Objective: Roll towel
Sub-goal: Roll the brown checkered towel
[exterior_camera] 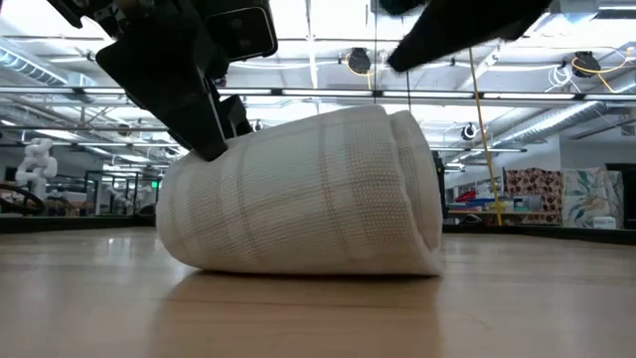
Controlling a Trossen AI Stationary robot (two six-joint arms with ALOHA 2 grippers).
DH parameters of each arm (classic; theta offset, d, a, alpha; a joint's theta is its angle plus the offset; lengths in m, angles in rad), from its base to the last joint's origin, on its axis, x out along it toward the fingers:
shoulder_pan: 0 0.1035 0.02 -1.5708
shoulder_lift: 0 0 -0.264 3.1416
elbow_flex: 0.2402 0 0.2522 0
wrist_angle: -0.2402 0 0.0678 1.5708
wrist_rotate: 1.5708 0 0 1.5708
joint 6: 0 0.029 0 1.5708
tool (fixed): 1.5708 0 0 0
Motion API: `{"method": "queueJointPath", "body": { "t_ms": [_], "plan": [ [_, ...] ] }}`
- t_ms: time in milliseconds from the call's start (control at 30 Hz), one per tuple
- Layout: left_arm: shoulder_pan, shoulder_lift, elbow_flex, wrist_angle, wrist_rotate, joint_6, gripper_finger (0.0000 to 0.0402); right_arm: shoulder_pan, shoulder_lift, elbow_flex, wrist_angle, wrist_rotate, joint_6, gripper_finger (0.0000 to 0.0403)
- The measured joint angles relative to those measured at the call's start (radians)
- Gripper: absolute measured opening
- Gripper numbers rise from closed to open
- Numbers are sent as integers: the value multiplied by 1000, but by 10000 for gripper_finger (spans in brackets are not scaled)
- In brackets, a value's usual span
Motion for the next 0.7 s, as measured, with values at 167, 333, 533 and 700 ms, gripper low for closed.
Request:
{"method": "queueJointPath", "body": {
  "t_ms": [167,333,533,700],
  "plan": [
    [0,0,0,2,0,-19,178,34,39,0,66,189,49,321],
    [0,0,0,-3,1,-24,178,10,112,0,85,215,81,316],
    [0,0,0,-2,4,-24,178,5,171,-1,62,259,148,288],
    [1,0,0,5,12,-13,178,1,170,0,43,194,237,241]
  ]
}}
